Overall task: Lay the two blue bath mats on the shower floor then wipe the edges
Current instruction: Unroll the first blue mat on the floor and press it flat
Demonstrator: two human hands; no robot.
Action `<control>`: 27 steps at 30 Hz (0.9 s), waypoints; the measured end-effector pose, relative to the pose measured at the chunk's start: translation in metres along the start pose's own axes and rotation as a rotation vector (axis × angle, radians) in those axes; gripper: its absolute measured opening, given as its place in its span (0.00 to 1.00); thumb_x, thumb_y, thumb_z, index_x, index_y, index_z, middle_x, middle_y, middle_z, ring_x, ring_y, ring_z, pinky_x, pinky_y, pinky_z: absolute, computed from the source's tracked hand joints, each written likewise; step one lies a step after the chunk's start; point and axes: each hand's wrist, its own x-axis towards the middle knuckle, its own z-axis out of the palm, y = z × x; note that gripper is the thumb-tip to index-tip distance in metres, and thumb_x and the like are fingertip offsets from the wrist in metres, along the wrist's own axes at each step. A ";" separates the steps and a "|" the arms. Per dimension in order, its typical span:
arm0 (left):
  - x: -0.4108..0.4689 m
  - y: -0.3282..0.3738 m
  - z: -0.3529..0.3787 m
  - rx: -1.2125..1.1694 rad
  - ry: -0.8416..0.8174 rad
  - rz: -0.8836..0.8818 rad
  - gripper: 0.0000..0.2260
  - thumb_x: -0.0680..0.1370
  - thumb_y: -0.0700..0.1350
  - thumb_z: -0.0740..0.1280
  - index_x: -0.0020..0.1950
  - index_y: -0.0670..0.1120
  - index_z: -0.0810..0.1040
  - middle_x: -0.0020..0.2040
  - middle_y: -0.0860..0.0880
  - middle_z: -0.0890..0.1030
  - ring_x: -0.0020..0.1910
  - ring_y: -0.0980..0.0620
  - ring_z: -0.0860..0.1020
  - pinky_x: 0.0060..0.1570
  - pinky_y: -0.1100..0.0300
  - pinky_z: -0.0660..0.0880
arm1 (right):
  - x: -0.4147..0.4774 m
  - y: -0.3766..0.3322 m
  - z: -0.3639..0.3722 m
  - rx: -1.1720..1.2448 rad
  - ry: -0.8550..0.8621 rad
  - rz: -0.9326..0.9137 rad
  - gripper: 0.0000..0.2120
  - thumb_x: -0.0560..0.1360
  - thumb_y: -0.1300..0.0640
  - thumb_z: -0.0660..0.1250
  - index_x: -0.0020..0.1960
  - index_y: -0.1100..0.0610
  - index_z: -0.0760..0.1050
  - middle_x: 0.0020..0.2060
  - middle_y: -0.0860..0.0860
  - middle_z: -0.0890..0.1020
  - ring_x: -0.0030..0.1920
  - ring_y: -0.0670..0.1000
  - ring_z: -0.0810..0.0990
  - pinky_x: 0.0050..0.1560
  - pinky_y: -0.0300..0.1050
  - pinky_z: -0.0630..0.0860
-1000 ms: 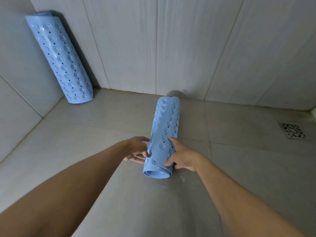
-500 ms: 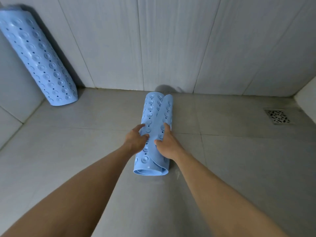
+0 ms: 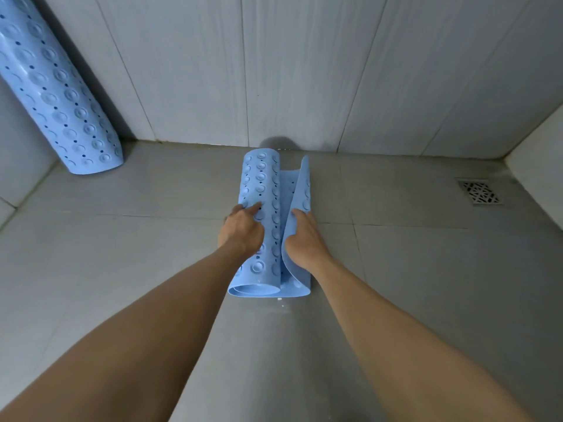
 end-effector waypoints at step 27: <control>-0.003 -0.001 0.001 0.248 -0.124 0.058 0.29 0.81 0.46 0.56 0.81 0.59 0.53 0.82 0.46 0.43 0.79 0.35 0.48 0.77 0.40 0.53 | 0.004 0.064 0.027 -0.705 -0.261 0.084 0.34 0.82 0.34 0.46 0.81 0.43 0.35 0.79 0.58 0.32 0.79 0.62 0.34 0.75 0.67 0.38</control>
